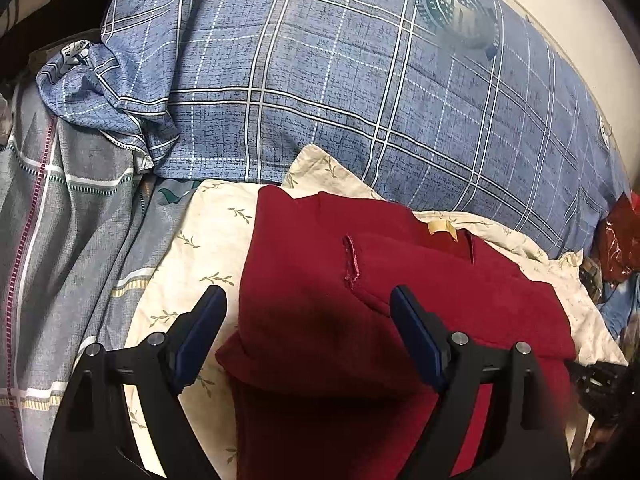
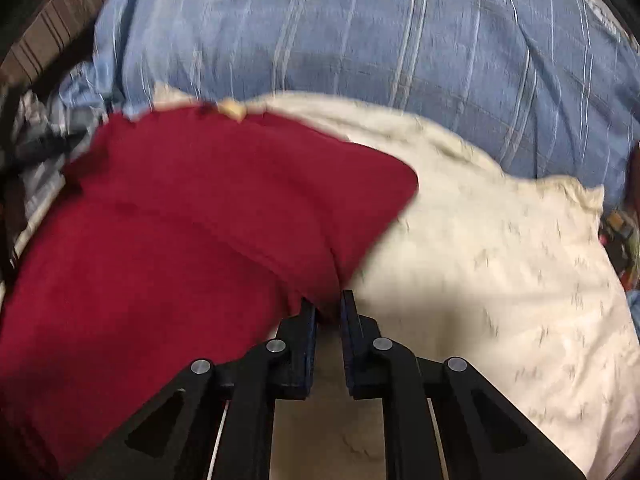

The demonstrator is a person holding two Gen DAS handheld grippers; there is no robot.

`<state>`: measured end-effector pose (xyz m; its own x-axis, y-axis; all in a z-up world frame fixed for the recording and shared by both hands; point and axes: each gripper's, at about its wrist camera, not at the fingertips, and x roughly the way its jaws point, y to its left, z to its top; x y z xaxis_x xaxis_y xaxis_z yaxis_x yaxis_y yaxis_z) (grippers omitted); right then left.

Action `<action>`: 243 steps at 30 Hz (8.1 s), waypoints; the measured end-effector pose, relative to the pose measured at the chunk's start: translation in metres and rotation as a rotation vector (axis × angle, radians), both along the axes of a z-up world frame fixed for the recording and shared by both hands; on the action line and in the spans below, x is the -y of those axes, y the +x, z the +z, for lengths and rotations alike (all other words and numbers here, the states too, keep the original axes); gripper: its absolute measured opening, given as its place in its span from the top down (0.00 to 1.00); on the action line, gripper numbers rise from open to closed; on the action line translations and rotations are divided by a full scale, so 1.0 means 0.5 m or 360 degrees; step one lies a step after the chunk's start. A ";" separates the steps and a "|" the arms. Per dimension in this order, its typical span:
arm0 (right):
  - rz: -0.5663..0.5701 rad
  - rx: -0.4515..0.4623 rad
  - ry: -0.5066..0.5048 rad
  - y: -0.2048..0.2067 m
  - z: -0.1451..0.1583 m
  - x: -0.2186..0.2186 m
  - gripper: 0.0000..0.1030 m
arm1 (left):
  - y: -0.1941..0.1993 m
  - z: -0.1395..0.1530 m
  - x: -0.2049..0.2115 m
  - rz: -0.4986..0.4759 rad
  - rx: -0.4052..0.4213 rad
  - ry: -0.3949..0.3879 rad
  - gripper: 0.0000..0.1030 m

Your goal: Fold small clothes

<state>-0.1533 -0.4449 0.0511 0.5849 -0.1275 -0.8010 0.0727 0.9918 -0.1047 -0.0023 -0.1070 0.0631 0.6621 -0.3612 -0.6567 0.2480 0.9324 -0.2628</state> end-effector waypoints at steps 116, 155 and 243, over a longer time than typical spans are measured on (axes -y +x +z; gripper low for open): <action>0.0033 0.0055 -0.0429 -0.031 0.026 -0.278 0.38 | -0.202 0.032 -0.052 -0.0112 -0.0078 0.0187 0.25; 0.0177 -0.0169 0.0675 -0.323 -0.086 -0.204 0.82 | -0.390 -0.070 -0.186 -0.0145 -0.0434 0.0213 0.24; -0.0253 0.0121 0.0521 0.338 0.011 0.047 0.52 | 0.183 -0.056 0.042 0.0012 -0.0296 0.0234 0.19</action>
